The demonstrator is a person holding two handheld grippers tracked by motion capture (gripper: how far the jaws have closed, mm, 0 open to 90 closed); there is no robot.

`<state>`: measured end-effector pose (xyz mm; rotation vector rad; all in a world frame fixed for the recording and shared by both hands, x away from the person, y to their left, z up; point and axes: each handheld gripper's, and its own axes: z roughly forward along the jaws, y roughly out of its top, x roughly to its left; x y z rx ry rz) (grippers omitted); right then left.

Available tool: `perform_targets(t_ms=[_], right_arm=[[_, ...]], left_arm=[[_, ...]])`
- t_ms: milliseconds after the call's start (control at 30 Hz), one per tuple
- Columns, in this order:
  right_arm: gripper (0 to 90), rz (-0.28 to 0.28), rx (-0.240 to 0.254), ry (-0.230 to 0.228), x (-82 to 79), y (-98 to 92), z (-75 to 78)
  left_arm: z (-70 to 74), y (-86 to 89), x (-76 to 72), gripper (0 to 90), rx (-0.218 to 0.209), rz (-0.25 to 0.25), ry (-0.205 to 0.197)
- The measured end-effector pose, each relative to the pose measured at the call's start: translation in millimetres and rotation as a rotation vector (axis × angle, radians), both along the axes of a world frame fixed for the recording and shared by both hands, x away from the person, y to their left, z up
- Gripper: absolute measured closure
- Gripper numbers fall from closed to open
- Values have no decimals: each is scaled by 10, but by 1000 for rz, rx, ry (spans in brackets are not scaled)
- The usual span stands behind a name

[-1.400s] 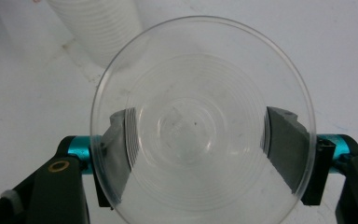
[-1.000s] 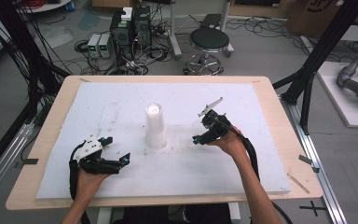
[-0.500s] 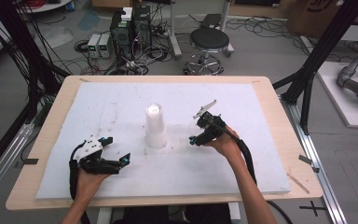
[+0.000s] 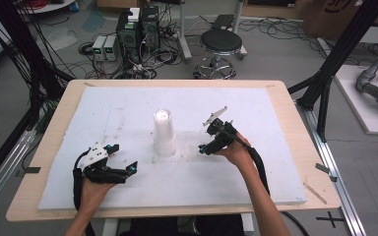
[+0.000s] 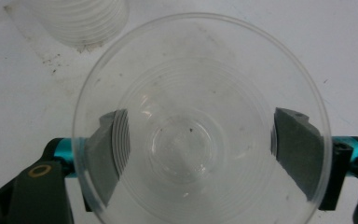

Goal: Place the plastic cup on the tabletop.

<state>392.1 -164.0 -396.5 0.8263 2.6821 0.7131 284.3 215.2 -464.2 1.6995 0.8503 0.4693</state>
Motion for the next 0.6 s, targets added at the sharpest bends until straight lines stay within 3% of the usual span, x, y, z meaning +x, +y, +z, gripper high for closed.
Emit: perform_targets(t_ms=[367, 600], right_arm=[[150, -12, 63, -24, -94, -126, -45], [148, -22, 176, -63, -307, -363, -48]], left_arm=[[-2, -2, 2, 17, -4, -3, 5], [-1, -1, 0, 17, -2, -5, 0]])
